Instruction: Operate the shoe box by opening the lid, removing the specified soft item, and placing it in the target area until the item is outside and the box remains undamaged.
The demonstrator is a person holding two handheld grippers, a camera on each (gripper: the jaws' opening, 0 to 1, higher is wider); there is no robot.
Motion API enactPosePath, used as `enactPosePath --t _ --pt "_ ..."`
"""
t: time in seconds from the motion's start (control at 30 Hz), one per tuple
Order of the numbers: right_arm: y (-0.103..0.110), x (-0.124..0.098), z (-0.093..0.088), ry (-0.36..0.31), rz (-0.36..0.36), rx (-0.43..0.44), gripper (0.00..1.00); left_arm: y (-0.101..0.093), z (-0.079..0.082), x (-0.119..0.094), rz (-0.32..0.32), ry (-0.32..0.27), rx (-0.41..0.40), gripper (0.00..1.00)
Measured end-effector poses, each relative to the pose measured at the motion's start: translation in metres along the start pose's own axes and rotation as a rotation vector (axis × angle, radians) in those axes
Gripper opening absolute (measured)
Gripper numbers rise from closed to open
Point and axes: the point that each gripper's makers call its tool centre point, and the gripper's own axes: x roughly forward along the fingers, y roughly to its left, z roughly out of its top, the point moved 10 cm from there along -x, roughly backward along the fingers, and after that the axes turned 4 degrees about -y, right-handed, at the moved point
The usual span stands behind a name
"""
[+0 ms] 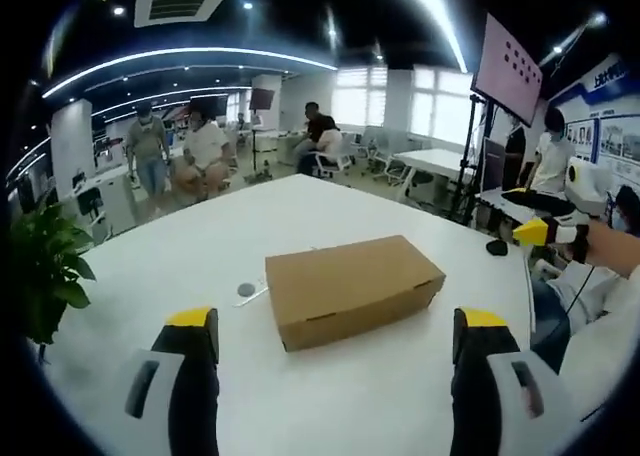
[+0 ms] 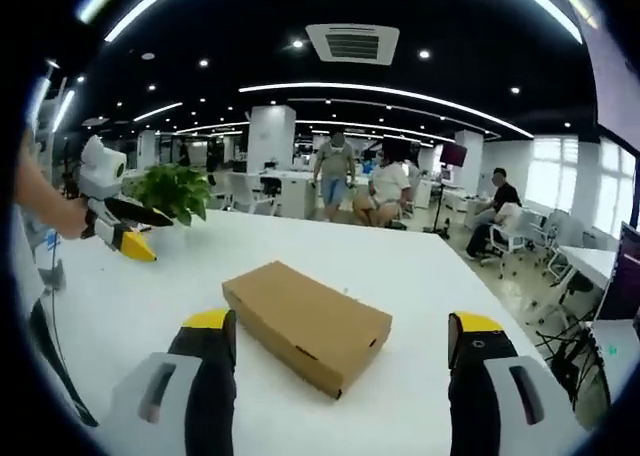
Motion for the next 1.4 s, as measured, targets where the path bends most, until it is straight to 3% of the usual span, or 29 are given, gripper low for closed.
enactPosePath --t 0.33,0.47,0.6,0.73,1.0,1.1,1.4 --pt "0.004 -0.003 -0.010 -0.063 0.089 0.035 0.96 0.003 -0.004 0.004 0.034 -0.035 -0.017 0.99" --pt "0.005 0.002 -0.020 -0.016 0.122 0.023 0.95 0.001 -0.009 0.004 0.063 -0.046 -0.017 0.99" --pt "0.003 0.006 -0.024 0.015 0.149 -0.018 0.95 -0.008 -0.012 0.005 0.047 -0.045 -0.005 0.99" --pt "0.001 0.011 -0.024 0.006 0.155 -0.137 0.92 -0.008 -0.013 0.007 0.056 -0.050 0.042 0.99" --pt "-0.002 0.020 -0.023 -0.004 0.205 -0.128 0.89 -0.006 -0.015 0.019 0.034 -0.046 -0.027 0.99" --pt "0.001 0.025 -0.020 -0.025 0.219 -0.146 0.89 -0.006 -0.017 0.024 0.016 -0.041 -0.040 0.94" --pt "-0.002 0.037 -0.021 0.048 0.224 -0.171 0.90 0.002 -0.013 0.033 0.002 -0.021 -0.006 0.95"
